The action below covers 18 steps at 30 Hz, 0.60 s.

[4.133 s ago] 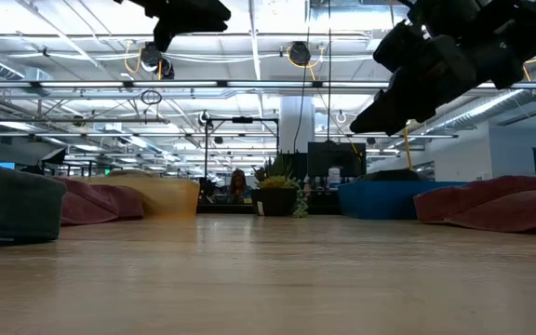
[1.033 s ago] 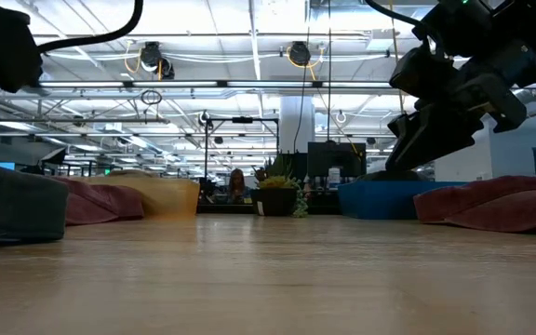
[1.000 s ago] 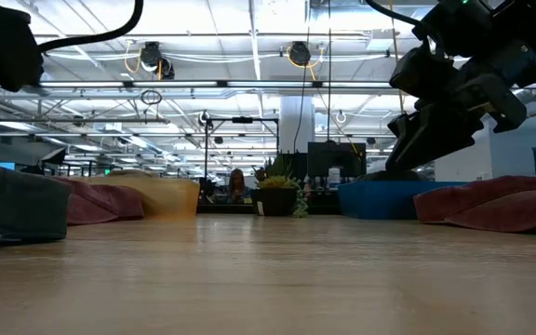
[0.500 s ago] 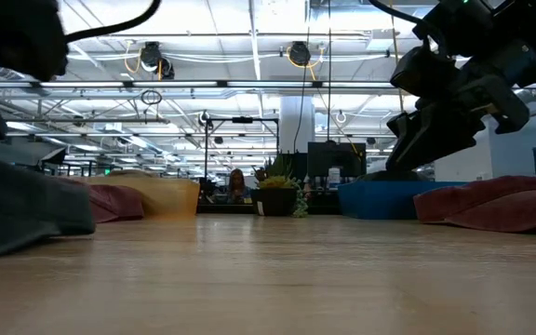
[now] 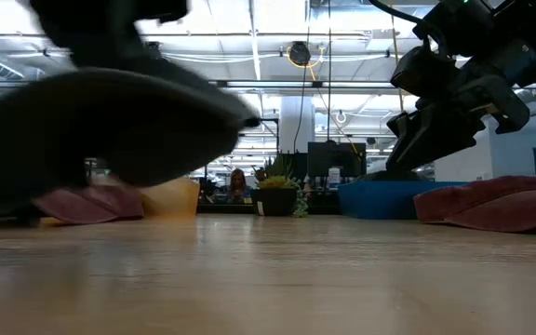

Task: Pick & Place hat
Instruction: Put the black cap into the blue bin

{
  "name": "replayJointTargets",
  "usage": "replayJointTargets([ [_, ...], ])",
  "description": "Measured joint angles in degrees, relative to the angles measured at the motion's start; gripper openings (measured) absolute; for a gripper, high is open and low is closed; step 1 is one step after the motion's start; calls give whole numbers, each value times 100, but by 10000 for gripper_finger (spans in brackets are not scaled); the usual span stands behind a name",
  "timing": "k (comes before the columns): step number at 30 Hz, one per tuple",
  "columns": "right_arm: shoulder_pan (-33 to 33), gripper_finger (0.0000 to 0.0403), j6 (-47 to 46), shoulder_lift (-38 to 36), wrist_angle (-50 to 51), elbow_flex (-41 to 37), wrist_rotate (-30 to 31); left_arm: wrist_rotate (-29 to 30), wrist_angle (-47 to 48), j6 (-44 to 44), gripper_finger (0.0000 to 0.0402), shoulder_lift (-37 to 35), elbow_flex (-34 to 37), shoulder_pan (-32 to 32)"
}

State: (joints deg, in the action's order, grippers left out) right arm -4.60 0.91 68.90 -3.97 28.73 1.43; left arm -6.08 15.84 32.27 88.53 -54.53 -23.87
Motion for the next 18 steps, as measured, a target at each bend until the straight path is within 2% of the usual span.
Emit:
replayJointTargets([
  [5,0,98,41,0,0,0,0,481,630,-1549,15,0,-717,784],
  [8,0,98,44,-33,86,0,0,492,651,-2191,9,0,-1001,1330],
  [14,0,98,23,-560,909,0,0,526,502,-2725,26,-3,-1206,2251],
  [18,0,98,-20,-1237,1213,-2,3,524,401,-2727,13,146,-1206,2603],
])
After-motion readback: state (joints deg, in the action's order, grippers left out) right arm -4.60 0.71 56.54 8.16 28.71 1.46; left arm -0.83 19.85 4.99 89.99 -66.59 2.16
